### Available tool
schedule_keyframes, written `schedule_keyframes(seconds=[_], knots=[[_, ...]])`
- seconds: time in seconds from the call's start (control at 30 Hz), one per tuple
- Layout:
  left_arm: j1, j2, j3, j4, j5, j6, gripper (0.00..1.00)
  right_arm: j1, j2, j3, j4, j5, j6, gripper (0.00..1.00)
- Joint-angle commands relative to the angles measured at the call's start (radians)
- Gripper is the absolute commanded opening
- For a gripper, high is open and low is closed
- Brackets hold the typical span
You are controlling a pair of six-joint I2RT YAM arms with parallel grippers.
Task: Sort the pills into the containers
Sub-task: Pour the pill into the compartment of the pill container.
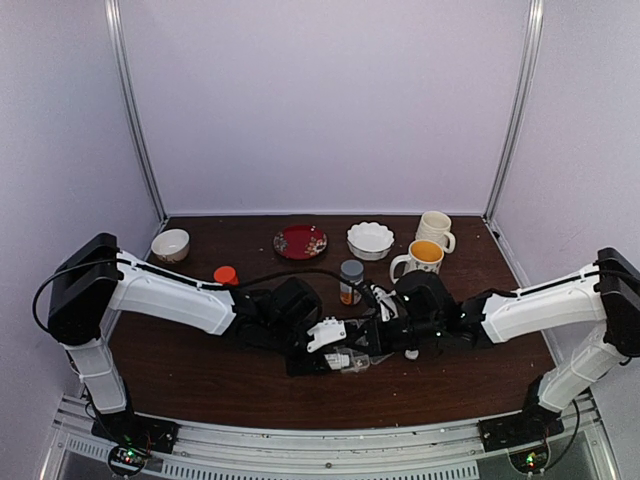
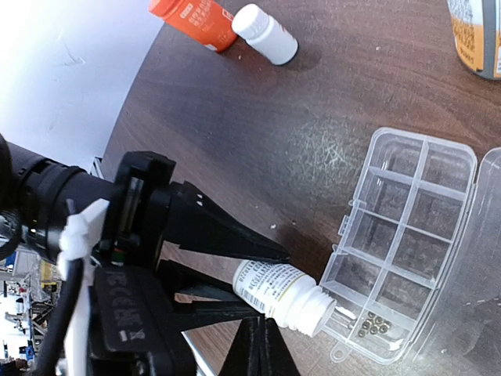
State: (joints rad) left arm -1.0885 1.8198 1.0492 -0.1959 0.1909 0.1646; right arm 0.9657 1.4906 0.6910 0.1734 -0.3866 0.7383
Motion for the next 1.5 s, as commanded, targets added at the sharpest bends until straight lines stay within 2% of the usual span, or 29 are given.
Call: schedule_keyframes(seconds=[0.0,0.13,0.23,0.37,0.6,0.77,0.97,1.27,1.47], knots=[[-0.005,0.019,0.021,0.018,0.015,0.008,0.00,-0.005,0.006,-0.011,0.043,-0.007,0.004,0.00],[-0.005,0.021,0.026,0.016,0.015,0.009,0.00,0.007,0.102,0.017,0.028,-0.055,0.006,0.00],[-0.004,0.021,0.026,0.015,0.016,0.010,0.00,0.011,0.113,0.023,0.006,-0.043,0.003,0.00],[-0.005,0.022,0.028,0.014,0.015,0.010,0.00,-0.003,0.069,0.027,-0.050,-0.008,-0.020,0.00],[-0.004,0.022,0.028,0.012,0.016,0.009,0.00,-0.019,-0.045,-0.014,0.007,0.006,-0.019,0.00],[-0.004,0.022,0.029,0.009,0.014,0.009,0.00,-0.010,0.046,0.000,0.039,-0.047,-0.004,0.00],[-0.005,0.023,0.032,0.003,0.014,0.009,0.00,0.011,0.126,0.029,-0.004,-0.029,-0.002,0.00],[-0.005,0.023,0.032,0.003,0.015,0.008,0.00,-0.029,-0.073,-0.040,-0.011,0.043,-0.023,0.00],[-0.005,0.023,0.035,0.009,0.016,0.009,0.00,-0.068,-0.187,-0.048,-0.158,0.127,-0.080,0.00]])
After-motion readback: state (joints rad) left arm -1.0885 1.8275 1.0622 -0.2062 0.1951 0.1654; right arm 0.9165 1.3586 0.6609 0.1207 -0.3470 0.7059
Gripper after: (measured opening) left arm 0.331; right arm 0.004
